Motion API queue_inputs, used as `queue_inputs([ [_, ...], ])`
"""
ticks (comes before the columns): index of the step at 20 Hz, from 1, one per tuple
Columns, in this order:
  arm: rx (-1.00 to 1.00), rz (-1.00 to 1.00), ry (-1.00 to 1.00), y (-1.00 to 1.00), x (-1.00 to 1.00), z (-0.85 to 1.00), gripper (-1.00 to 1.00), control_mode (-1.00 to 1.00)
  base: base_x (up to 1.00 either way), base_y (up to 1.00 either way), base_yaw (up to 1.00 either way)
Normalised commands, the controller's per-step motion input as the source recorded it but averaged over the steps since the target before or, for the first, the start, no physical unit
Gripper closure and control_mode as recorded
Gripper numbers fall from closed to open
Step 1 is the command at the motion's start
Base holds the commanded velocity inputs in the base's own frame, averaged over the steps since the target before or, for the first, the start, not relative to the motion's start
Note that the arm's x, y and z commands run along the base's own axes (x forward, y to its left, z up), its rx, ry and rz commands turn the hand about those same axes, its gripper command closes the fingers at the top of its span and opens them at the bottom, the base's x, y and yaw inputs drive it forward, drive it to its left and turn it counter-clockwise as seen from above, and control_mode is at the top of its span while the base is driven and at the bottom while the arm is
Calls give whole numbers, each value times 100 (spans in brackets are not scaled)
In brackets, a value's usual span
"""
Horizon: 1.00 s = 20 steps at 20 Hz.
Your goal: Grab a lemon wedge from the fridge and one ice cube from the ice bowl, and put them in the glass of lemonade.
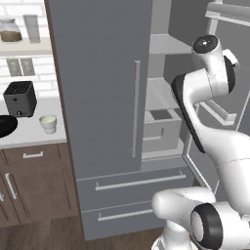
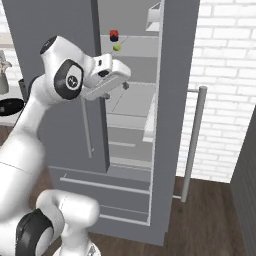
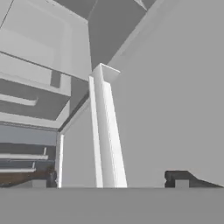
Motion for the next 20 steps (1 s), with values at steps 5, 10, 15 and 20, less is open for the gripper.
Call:
queue_inputs([
  [5, 53, 7, -25, 74, 4, -2, -100, -100, 0, 0, 0],
  [10, 38, 5, -5, 70, -1, 1, -100, -100, 0, 0, 0],
  [15, 11, 1, 7, 53, -8, 2, -100, -100, 0, 0, 0],
  [20, 0, 6, 0, 67, 4, -12, -100, -100, 0, 0, 0],
])
